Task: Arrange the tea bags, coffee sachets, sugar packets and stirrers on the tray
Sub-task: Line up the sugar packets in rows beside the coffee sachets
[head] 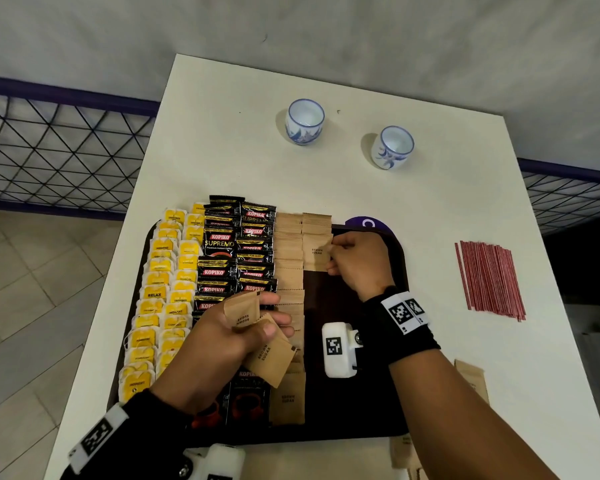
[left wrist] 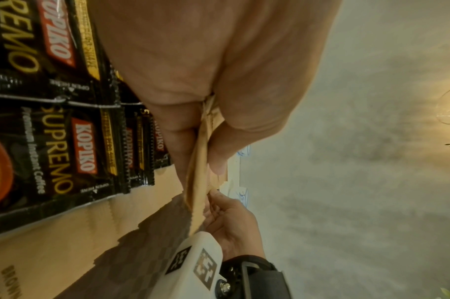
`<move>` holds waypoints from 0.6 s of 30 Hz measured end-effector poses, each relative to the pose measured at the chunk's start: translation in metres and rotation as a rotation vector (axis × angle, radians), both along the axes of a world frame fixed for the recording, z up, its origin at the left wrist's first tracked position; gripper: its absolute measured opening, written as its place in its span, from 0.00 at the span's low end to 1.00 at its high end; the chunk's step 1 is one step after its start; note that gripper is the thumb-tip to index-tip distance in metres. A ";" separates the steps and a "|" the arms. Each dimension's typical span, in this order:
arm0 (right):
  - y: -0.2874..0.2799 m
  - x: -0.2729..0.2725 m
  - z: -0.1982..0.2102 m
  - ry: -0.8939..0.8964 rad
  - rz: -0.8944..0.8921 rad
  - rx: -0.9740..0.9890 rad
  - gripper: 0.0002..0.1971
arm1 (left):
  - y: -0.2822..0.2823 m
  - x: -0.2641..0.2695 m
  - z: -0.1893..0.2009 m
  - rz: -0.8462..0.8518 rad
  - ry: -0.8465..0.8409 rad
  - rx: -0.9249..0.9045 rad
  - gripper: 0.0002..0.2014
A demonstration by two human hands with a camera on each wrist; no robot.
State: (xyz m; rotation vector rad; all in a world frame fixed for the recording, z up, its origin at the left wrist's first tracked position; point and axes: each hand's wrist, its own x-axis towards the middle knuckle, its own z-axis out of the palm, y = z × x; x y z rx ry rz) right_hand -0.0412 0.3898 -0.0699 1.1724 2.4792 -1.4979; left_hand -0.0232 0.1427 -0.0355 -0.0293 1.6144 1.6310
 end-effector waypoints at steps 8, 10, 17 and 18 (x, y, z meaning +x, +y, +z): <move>-0.010 0.020 0.031 0.071 0.022 -0.028 0.03 | 0.006 -0.005 0.003 0.072 -0.005 0.009 0.16; -0.022 0.032 0.047 0.096 0.144 -0.139 0.04 | 0.009 -0.007 0.003 0.108 -0.012 0.018 0.15; -0.057 0.058 0.058 0.054 0.594 -0.226 0.20 | 0.019 -0.014 0.001 0.244 0.063 -0.015 0.10; -0.059 0.058 0.056 0.072 0.558 -0.218 0.19 | 0.020 -0.014 0.003 0.239 0.052 -0.004 0.11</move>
